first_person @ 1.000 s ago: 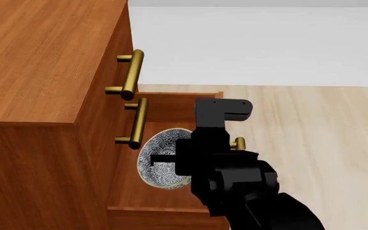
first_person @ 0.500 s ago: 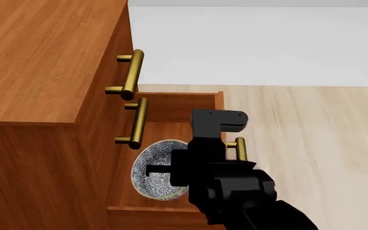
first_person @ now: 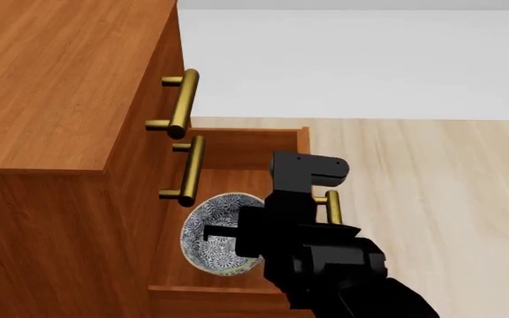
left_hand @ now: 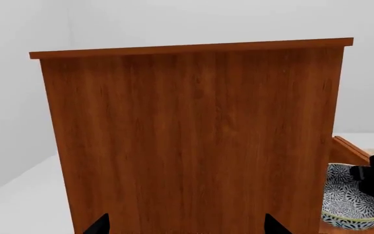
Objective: Put the bowl in the bottom drawer of the cabinet.
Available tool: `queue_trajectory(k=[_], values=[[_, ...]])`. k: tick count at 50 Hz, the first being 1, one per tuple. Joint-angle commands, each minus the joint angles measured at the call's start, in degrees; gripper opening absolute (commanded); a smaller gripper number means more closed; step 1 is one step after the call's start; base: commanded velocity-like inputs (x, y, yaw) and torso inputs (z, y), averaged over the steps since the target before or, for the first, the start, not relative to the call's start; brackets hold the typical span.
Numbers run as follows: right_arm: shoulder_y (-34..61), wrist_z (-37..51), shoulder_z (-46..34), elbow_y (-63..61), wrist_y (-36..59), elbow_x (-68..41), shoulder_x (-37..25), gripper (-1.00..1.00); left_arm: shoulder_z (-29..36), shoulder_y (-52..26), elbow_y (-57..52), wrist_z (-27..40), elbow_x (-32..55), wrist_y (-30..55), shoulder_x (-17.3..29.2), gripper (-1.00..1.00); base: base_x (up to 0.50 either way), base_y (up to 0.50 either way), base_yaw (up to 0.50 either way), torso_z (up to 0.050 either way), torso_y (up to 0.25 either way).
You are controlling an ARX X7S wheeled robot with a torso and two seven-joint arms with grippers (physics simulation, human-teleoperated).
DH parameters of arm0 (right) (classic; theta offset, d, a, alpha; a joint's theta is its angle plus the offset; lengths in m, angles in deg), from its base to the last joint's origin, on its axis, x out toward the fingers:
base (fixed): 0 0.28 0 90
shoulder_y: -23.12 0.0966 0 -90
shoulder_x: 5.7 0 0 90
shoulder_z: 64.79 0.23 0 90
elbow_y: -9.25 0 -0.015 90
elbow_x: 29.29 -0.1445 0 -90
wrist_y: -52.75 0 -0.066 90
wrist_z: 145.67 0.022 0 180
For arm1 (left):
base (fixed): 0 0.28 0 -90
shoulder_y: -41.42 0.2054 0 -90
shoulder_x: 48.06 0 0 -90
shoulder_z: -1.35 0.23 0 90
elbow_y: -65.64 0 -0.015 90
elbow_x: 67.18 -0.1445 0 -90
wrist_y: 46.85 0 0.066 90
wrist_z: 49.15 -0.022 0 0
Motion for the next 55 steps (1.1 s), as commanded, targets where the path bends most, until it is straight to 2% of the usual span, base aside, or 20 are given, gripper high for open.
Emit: queue_trajectory(k=[1,20,55], values=[[-1.0,0.2,-0.1,0.0,0.1,-2.0,0.0,1.00,0.0,0.1,0.1,0.1,0.1,-0.1,0.1,1.00,0.01,0.00,0.00,0.000,0.000],[-0.5,0.6,-0.1,0.4,-0.2,-0.7,0.0,1.00,0.1,0.1,0.1,0.3,0.2,-0.4,0.3,1.00,0.00,0.00,0.00,0.000,0.000],[4.9,1.3,1.9,0.9,-1.4,9.3,0.0,1.00,0.4,0.0,-0.8,1.0,0.2,0.0,0.9,1.00,0.00,0.00,0.00,0.000,0.000]])
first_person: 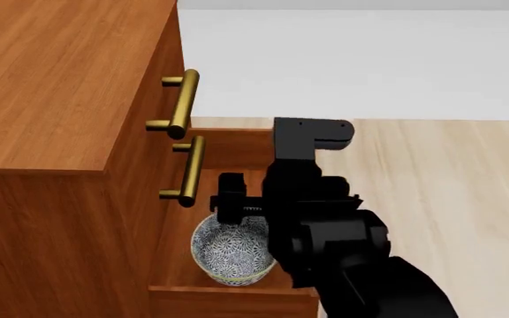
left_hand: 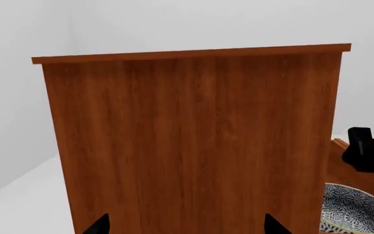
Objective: Put the bowl in the bottom drawer of the cabinet.
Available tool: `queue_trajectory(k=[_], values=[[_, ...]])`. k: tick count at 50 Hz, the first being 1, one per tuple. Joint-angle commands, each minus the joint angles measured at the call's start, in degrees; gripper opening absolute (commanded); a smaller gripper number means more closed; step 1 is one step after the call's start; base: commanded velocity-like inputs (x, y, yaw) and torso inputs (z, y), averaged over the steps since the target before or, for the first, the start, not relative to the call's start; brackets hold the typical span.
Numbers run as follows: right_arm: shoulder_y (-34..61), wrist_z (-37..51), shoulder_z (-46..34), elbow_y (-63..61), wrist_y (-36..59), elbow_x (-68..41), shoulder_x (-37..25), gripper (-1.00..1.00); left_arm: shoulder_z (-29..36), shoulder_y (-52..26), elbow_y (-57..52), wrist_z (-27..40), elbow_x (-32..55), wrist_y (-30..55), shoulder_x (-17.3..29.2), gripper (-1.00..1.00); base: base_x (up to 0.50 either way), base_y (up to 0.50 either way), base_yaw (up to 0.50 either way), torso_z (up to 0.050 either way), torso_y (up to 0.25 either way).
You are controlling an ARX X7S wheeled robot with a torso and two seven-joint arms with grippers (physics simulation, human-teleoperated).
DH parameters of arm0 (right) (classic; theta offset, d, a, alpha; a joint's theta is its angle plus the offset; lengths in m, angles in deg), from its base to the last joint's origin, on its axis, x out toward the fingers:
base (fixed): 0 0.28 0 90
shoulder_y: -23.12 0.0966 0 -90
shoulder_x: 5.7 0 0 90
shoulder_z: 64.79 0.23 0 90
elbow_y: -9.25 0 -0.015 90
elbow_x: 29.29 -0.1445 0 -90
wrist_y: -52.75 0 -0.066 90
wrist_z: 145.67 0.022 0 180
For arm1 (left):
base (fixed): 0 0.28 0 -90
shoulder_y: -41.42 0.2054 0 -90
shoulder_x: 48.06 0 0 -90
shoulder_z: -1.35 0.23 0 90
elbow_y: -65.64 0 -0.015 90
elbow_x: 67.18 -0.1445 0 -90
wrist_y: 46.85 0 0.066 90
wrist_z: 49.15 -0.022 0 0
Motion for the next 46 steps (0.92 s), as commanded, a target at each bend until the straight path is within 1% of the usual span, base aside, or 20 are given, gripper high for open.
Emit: queue_trajectory(k=[1,8,11,13,18,28,32,38,41,46], values=[[1.5,0.1,-0.2,1.0,-0.3,2.7,0.0,1.00,0.1,-0.1,-0.2,0.2,0.1,0.2,0.2,1.00,0.00,0.00,0.00,0.000,0.000],[3.4,-0.3,-0.4,2.8,-0.6,3.8,0.0,1.00,0.4,-0.6,0.0,0.2,0.1,0.4,0.2,1.00,0.00,0.00,0.00,0.000,0.000],[3.9,0.0,-1.5,2.9,-0.9,3.0,0.0,1.00,0.5,-0.7,0.0,0.3,0.0,0.5,0.1,1.00,0.00,0.00,0.00,0.000,0.000],[4.3,0.2,-3.8,2.9,-1.4,0.9,0.0,1.00,0.6,-0.8,0.0,0.3,0.0,0.6,0.1,1.00,0.00,0.00,0.00,0.000,0.000],[6.1,-0.6,-14.4,2.9,-3.7,-9.6,-1.2,1.00,0.9,-1.2,-0.3,0.5,0.0,1.1,0.2,1.00,0.00,0.00,0.00,0.000,0.000],[7.9,-3.8,-46.4,2.9,-9.8,-39.2,-2.2,1.00,1.2,-1.6,-0.3,0.7,-0.1,1.6,0.2,1.00,0.00,0.00,0.00,0.000,0.000],[9.1,-5.2,-55.8,2.8,-10.7,-47.9,-2.7,1.00,1.6,-2.1,-0.1,0.7,-0.1,1.9,0.1,1.00,0.00,0.00,0.00,0.000,0.000],[11.0,-6.5,-64.5,2.8,-11.0,-55.1,-3.7,1.00,2.2,-2.8,0.2,0.5,-0.1,2.2,0.0,1.00,0.00,0.00,0.00,0.000,0.000],[11.7,-7.2,-66.9,2.8,-10.9,-56.7,-4.0,1.00,2.4,-3.0,0.2,0.6,-0.2,2.4,0.0,1.00,0.00,0.00,0.00,0.000,0.000],[13.0,-8.0,-67.6,2.1,-10.8,-57.2,-5.4,1.00,2.3,-3.2,-0.2,0.8,0.0,3.0,0.2,1.00,0.00,0.00,0.00,0.000,0.000]])
